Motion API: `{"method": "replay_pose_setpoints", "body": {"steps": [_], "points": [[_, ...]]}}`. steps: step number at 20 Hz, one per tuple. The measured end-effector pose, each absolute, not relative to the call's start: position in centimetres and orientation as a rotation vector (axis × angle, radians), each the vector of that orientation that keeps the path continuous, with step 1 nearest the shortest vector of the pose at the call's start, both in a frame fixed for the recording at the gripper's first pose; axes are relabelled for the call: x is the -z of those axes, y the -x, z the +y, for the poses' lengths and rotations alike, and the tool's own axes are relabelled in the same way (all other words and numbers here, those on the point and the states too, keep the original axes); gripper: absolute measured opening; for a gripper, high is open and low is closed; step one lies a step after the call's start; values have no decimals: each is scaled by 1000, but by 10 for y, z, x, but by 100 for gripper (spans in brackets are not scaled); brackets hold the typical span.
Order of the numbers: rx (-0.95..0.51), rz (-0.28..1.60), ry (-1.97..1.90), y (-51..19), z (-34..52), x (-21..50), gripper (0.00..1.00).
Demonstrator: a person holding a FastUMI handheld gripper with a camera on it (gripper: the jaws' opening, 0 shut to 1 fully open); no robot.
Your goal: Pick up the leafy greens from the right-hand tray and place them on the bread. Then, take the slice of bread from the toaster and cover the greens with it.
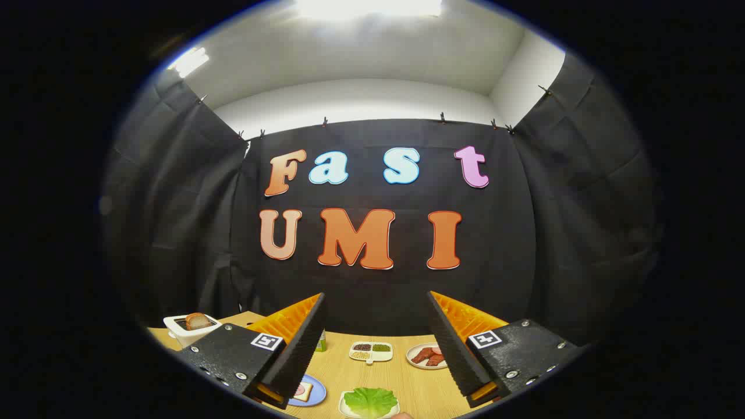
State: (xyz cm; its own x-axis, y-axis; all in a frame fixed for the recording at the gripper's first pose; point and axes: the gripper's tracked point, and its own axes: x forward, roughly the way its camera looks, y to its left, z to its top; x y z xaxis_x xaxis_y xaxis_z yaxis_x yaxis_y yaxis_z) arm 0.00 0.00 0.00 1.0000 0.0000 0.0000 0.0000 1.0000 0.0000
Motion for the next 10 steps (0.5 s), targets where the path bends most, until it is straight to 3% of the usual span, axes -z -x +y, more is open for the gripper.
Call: {"method": "replay_pose_setpoints", "body": {"steps": [10], "points": [[-19, 8, -34, -6, 1, 7, 100]]}}
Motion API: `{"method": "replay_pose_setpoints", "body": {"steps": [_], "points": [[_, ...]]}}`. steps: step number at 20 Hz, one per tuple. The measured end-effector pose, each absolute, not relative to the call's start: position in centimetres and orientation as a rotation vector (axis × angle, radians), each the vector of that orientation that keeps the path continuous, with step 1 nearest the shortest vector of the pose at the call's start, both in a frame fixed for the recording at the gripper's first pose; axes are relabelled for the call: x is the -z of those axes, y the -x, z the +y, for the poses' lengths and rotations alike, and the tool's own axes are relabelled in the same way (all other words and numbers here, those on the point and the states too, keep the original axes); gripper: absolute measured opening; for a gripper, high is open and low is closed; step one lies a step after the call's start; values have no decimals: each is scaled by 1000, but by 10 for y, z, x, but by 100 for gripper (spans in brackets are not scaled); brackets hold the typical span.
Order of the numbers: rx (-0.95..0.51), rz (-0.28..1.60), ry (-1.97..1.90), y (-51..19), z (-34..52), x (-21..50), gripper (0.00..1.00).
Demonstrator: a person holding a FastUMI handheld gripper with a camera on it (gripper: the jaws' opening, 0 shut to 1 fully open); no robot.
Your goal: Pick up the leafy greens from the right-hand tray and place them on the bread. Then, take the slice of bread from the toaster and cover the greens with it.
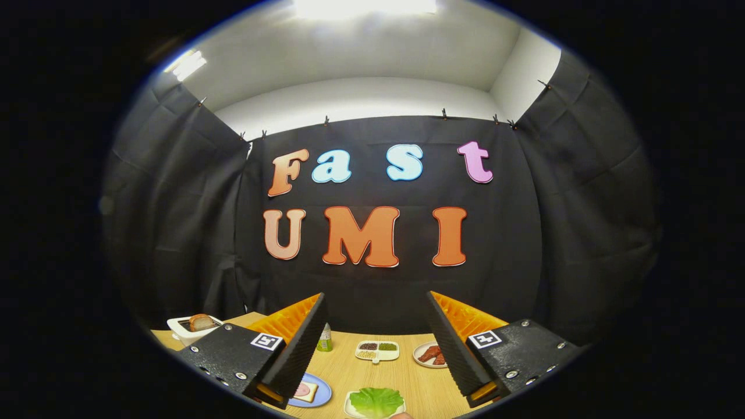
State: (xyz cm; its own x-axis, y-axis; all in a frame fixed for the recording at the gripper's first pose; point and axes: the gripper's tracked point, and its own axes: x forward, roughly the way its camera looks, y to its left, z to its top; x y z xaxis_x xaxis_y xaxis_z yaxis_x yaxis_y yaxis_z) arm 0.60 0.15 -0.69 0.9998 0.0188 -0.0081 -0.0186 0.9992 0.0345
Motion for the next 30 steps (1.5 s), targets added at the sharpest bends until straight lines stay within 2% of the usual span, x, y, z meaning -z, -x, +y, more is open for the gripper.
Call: {"method": "replay_pose_setpoints", "body": {"steps": [9, 18, 27, 30], "points": [[-52, 32, -14, -8, 16, 13, 100], [-55, 124, -13, -18, 15, 51, 100], [-104, 391, 14, -25, 25, 145, 100], [-131, 541, -34, -19, 29, 181, 100]]}}
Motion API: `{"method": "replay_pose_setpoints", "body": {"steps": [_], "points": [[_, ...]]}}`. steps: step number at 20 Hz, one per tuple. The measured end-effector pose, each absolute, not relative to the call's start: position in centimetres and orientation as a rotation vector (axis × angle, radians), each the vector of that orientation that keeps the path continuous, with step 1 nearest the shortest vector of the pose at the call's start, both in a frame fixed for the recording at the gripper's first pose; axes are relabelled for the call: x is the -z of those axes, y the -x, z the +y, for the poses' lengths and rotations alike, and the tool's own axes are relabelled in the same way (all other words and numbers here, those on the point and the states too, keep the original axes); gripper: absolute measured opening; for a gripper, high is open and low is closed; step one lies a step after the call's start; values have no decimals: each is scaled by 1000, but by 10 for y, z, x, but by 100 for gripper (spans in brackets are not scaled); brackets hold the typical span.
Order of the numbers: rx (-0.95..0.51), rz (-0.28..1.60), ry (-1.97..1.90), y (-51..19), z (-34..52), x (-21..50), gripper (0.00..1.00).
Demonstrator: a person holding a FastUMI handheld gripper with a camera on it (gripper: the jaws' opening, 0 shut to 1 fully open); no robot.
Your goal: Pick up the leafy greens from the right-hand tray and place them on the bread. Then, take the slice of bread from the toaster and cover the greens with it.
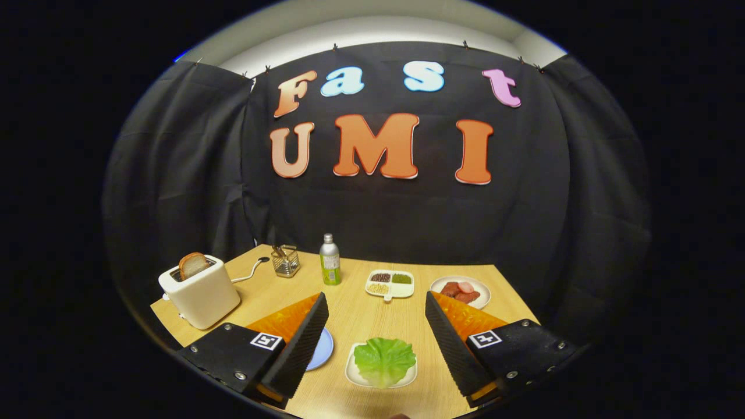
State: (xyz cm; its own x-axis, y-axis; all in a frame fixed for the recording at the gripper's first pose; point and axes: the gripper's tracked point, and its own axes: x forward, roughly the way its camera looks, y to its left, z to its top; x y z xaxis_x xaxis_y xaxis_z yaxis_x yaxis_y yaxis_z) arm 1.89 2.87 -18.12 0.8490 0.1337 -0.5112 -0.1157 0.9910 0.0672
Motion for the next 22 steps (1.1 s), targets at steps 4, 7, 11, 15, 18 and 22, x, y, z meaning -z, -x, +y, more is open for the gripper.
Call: {"method": "replay_pose_setpoints", "body": {"steps": [4, 7, 11, 15, 18, 22], "points": [[-180, 749, -142, -5, 39, 221, 100], [-165, 835, -103, -5, 32, 248, 100], [-174, 1011, -73, 6, 34, 290, 98], [-206, 1137, -78, 14, 41, 319, 94], [-184, 1194, -19, 11, 35, 341, 92], [-164, 1270, -17, 7, 33, 370, 89]]}}
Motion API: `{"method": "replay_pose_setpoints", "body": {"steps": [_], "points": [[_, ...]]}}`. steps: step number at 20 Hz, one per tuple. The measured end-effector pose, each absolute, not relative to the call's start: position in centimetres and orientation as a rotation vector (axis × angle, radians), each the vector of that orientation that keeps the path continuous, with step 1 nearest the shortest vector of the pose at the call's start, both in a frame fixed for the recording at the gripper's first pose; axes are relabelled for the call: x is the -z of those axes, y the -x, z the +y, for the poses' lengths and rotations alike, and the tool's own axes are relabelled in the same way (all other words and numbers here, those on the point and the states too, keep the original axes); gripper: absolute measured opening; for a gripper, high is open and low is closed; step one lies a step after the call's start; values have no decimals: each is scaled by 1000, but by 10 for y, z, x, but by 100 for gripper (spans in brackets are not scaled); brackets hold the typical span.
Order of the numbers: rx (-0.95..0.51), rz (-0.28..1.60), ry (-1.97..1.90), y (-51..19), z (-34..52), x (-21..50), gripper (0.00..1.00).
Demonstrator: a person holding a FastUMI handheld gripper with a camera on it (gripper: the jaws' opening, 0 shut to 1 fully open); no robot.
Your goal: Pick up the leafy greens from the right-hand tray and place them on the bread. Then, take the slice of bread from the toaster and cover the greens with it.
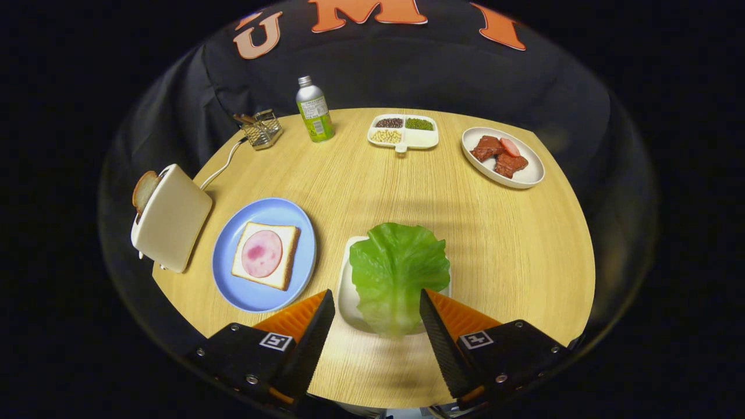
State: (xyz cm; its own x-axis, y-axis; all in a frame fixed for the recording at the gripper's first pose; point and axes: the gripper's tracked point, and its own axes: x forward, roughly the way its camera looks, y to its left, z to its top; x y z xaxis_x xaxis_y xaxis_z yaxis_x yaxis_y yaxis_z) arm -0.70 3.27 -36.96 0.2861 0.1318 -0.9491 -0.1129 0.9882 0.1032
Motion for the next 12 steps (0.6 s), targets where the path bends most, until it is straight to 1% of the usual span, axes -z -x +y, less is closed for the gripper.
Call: {"method": "replay_pose_setpoints", "body": {"steps": [5, 12], "points": [[-119, 1330, -4, 0, 24, 394, 87], [-92, 1338, 128, -9, 16, 421, 87]]}}
